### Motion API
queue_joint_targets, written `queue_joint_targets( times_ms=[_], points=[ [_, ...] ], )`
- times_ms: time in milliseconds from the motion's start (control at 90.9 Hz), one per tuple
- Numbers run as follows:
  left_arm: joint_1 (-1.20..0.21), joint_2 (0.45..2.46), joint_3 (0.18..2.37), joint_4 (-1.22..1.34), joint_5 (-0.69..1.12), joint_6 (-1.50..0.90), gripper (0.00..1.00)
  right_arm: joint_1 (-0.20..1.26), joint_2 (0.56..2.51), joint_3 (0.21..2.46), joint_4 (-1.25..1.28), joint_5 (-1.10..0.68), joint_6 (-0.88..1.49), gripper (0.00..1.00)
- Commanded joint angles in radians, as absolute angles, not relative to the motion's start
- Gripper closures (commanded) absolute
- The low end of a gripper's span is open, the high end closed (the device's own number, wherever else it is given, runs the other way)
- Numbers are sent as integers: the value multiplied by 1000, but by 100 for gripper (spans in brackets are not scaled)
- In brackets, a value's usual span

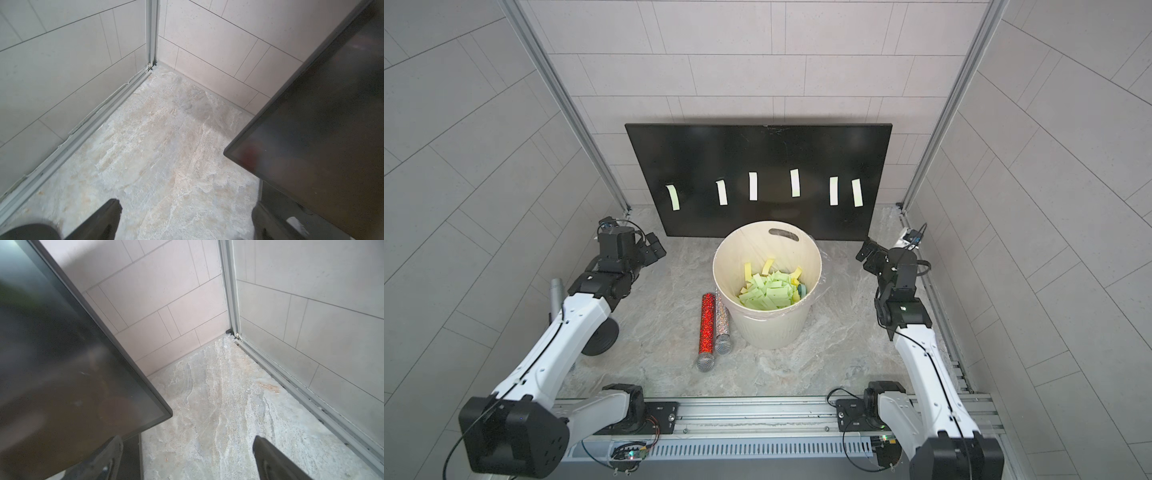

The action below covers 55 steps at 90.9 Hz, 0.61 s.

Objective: Remove the sticky note from the monitor
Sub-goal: Tear off the sticky note from the monitor.

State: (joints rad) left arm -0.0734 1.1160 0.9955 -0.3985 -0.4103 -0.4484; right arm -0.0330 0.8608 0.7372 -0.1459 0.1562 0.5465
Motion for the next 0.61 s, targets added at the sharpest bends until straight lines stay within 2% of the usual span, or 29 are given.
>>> queue_joint_targets(
  times_ms=[0, 231, 594],
  points=[
    [-61, 1040, 1007, -586, -337, -558, 0, -43, 760, 772, -271, 167, 627, 0],
    [-54, 918, 1032, -620, -186, -560, 0, -39, 758, 908, -362, 54, 618, 0],
    [-55, 842, 1073, -654, 13, -552, 0, -34, 842, 1045, -339, -130, 642, 0]
  ],
)
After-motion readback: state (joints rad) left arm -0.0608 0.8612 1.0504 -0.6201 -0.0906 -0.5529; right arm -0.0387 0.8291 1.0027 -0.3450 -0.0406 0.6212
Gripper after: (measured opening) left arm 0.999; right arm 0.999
